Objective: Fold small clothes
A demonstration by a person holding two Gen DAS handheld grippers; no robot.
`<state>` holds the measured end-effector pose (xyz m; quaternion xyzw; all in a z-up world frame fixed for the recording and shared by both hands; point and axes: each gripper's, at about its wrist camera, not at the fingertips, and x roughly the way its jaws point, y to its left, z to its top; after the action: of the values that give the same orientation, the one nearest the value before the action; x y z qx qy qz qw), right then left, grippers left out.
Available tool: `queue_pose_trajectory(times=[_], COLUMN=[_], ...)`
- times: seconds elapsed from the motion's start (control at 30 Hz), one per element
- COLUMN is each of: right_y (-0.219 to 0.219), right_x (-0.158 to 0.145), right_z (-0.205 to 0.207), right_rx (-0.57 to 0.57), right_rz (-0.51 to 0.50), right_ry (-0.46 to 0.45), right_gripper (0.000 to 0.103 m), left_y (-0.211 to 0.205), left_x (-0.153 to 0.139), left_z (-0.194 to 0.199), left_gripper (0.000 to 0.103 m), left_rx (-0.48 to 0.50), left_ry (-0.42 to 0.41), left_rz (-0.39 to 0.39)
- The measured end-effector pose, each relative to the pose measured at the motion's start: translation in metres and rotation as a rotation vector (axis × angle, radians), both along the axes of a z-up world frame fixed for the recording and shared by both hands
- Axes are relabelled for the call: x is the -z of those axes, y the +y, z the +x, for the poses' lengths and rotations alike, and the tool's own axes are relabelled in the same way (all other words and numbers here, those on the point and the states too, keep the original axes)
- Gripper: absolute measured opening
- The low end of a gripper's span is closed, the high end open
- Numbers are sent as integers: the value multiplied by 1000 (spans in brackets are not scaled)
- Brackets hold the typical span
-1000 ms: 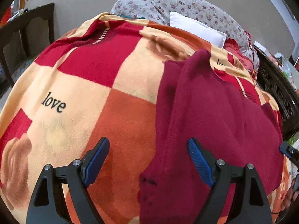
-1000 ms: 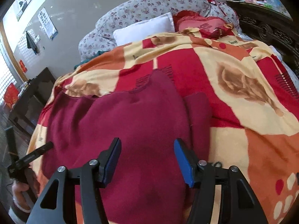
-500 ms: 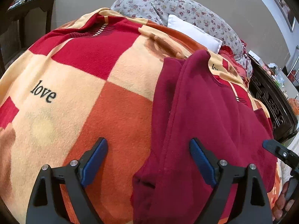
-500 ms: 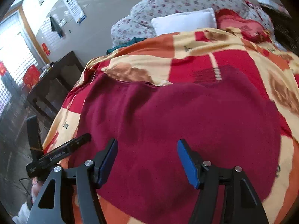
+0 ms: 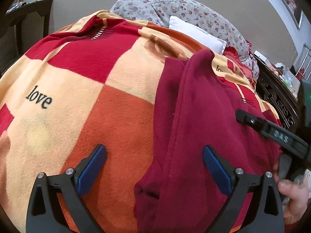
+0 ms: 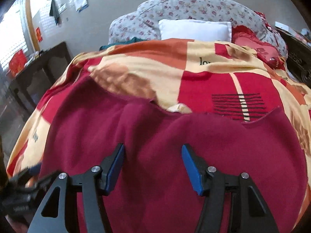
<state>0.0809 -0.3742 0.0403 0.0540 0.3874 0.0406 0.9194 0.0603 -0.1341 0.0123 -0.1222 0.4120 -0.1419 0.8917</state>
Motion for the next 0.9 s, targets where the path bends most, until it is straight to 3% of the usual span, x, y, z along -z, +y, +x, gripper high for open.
queue_pose_trajectory(times=[0.3, 0.5, 0.63, 0.9], right_y=[-6, 3, 20, 66], right_x=[-10, -9, -7, -36], right_z=[-4, -14, -4, 3], right_rx=[20, -11, -17, -112], right_rz=[74, 75, -25, 71], right_ry=[-13, 13, 74, 83], right_gripper=[70, 72, 75, 75], left_y=[1, 14, 17, 18], left_x=[1, 1, 1, 1], left_z=[0, 1, 0, 0], left_gripper=[103, 102, 102, 102], left_rx=[32, 46, 64, 83], left_ry=[-11, 2, 1, 7], left_rz=[-14, -115, -137, -139])
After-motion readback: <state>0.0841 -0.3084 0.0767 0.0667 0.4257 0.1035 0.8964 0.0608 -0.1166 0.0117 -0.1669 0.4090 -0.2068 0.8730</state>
